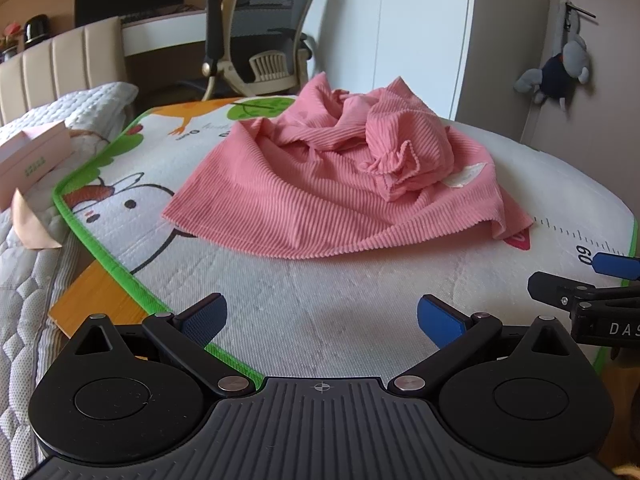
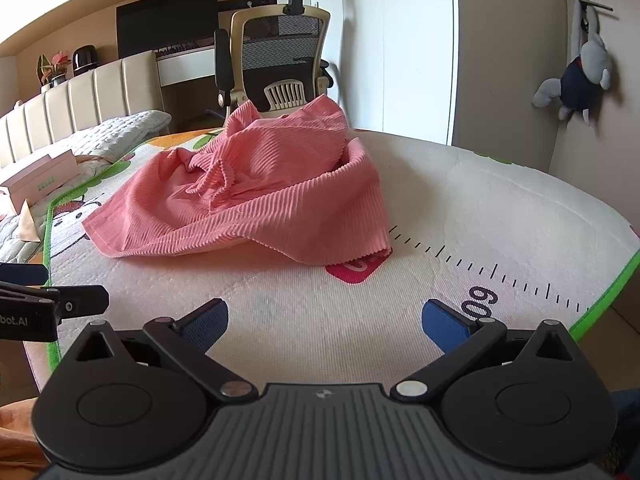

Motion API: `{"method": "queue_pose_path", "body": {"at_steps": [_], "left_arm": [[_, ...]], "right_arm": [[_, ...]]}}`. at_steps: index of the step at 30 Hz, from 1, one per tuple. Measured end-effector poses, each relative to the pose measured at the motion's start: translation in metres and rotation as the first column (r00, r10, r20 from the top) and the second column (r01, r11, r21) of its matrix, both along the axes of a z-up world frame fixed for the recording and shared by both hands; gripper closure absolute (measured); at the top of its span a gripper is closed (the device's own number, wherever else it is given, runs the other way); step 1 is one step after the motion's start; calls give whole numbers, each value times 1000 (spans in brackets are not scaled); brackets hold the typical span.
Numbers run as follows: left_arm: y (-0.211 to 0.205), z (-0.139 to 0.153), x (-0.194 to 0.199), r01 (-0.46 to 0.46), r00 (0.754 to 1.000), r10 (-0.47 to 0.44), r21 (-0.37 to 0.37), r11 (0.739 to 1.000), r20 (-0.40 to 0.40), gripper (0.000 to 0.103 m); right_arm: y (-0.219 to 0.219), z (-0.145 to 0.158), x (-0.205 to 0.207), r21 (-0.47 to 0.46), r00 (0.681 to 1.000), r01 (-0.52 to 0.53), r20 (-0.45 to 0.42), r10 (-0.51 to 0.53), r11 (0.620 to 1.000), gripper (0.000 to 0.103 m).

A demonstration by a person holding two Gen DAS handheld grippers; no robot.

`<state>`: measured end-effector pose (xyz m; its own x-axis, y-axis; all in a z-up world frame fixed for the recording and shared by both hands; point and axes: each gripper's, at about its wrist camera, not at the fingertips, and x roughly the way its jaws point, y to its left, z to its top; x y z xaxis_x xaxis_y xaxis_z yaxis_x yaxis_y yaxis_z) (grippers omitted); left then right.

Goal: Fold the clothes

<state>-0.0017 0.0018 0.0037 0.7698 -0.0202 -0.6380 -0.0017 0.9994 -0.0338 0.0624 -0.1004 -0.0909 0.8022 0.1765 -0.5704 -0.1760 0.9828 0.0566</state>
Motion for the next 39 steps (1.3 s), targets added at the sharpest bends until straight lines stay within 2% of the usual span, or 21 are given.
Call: {"method": "queue_pose_path", "body": {"at_steps": [39], "left_arm": [[2,-3,2,-1,1000,1,-6,1000,-23,0]], "right_arm": [[-1,-4,1,0,1000,5,-18,-5,1000,0]]}}
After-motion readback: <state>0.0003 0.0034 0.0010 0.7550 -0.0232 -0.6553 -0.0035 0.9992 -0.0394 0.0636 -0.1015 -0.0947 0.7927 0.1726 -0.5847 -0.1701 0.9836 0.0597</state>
